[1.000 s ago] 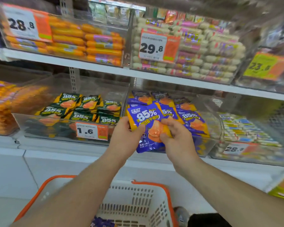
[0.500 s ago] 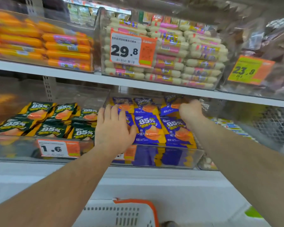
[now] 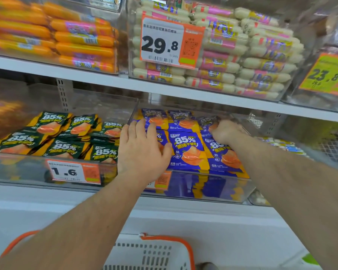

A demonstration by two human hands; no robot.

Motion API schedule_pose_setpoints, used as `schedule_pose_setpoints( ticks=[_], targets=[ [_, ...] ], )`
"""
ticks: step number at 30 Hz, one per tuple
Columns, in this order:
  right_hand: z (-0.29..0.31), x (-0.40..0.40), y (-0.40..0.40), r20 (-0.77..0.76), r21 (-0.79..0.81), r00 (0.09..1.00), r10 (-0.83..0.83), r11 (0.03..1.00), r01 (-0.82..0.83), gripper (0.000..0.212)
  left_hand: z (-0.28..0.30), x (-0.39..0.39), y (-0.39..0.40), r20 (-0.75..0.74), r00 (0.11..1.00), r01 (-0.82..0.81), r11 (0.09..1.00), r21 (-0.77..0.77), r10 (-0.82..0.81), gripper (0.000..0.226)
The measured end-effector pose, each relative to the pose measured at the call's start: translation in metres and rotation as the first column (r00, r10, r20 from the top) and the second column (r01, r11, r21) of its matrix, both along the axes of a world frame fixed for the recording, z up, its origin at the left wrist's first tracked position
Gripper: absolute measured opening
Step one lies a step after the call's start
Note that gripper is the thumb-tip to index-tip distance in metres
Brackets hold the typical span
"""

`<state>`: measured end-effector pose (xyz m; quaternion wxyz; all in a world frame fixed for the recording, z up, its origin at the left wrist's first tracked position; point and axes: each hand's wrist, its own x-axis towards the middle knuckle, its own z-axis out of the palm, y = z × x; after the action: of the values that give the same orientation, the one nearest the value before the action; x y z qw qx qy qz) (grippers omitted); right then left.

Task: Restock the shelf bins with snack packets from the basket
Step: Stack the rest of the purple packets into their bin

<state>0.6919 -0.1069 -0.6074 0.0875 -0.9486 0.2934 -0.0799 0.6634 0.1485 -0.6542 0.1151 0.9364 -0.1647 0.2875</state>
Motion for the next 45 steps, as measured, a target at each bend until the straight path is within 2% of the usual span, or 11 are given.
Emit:
schedule_pose_setpoints(
  ticks=[5,14,20,23,27,32,35,38,40,43,45],
  targets=[
    [-0.003,0.008,-0.001,-0.104,-0.151,0.994,-0.037,0.988,0.021,0.045,0.0,0.0,0.0,-0.008,1.0,-0.007,1.0,0.002,0.007,0.074],
    [0.001,0.01,0.001,-0.132,-0.155,0.99,-0.058,0.987,0.038,0.041,0.001,-0.001,0.001,-0.014,1.0,0.017,1.0,0.01,-0.017,0.071],
    [0.012,-0.017,0.03,0.154,-0.198,0.988,0.013,0.98,0.018,0.039,0.007,-0.003,0.005,-0.041,0.991,0.125,0.988,-0.094,-0.13,0.055],
    [0.011,-0.033,0.067,0.457,-0.231,0.869,0.193,0.968,-0.093,0.028,0.009,-0.012,0.011,0.005,0.967,0.243,0.916,-0.32,-0.255,0.044],
    [-0.006,-0.056,0.134,0.672,-0.278,0.619,0.406,0.913,-0.297,0.026,-0.001,-0.036,0.027,0.154,0.938,0.346,0.864,-0.365,-0.311,0.039],
    [-0.044,-0.082,0.207,0.774,-0.325,0.353,0.525,0.809,-0.491,0.02,-0.026,-0.061,0.072,0.163,0.919,0.392,0.779,-0.489,-0.36,0.029],
    [-0.084,-0.094,0.239,0.683,-0.423,0.253,0.685,0.654,-0.627,0.017,-0.073,-0.077,0.11,0.069,0.912,0.37,0.738,-0.564,-0.405,0.025],
    [-0.147,-0.106,0.265,0.486,-0.367,0.3,0.821,0.503,-0.782,0.02,-0.136,-0.091,0.147,-0.161,0.898,0.257,0.785,-0.564,-0.41,0.015],
    [-0.194,-0.111,0.277,0.359,-0.206,0.406,0.841,0.495,-0.844,0.023,-0.17,-0.097,0.166,-0.376,0.858,0.139,0.863,-0.486,-0.35,0.013],
    [-0.255,-0.117,0.286,0.052,0.193,0.682,0.729,0.663,-0.724,0.018,-0.202,-0.103,0.181,-0.64,0.73,-0.014,0.93,-0.367,-0.241,0.02],
    [-0.298,-0.122,0.284,-0.19,0.378,0.752,0.632,0.754,-0.538,0.029,-0.219,-0.104,0.184,-0.749,0.631,-0.044,0.954,-0.296,-0.203,0.022]
  ],
)
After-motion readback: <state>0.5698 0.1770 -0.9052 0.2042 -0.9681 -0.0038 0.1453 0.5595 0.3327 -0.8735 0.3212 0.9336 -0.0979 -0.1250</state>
